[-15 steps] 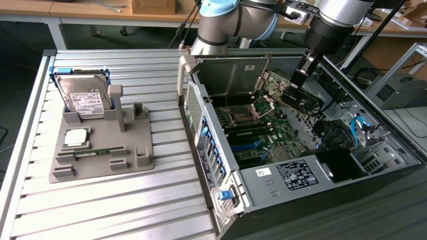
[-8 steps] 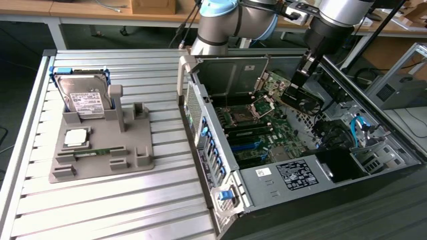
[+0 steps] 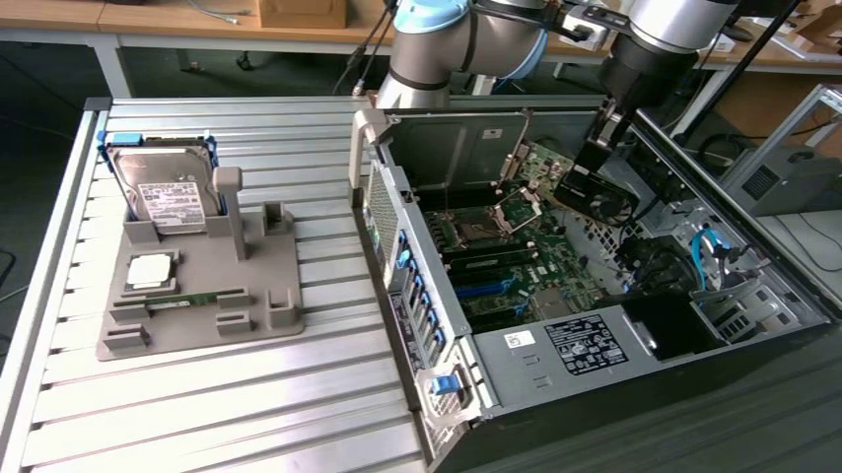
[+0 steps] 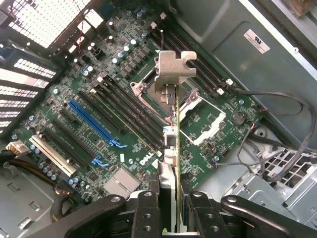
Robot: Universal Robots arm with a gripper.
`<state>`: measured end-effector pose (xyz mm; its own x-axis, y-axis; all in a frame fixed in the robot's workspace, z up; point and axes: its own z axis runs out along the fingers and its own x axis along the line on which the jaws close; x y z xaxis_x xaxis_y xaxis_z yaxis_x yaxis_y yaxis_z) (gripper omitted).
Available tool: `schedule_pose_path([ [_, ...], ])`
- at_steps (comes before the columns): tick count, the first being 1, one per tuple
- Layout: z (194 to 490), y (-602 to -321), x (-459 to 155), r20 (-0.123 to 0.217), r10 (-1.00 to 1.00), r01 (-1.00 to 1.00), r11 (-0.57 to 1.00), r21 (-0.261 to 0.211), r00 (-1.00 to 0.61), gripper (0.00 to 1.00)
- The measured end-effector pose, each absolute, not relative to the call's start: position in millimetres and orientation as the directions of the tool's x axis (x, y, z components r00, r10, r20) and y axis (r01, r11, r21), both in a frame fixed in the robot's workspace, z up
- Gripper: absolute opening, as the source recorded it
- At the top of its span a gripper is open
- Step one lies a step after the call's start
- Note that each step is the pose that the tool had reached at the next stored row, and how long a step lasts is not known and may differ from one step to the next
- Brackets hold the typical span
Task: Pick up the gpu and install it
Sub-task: 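Insert the gpu into the slot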
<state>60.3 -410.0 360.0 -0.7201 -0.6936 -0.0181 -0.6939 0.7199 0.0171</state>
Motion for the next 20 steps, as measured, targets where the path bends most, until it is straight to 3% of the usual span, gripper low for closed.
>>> schedule_pose_path([
  [20, 359.9, -410.0, 60.4, -0.018, -0.757, -0.757, 0.653, 0.017, -0.653, 0.27],
])
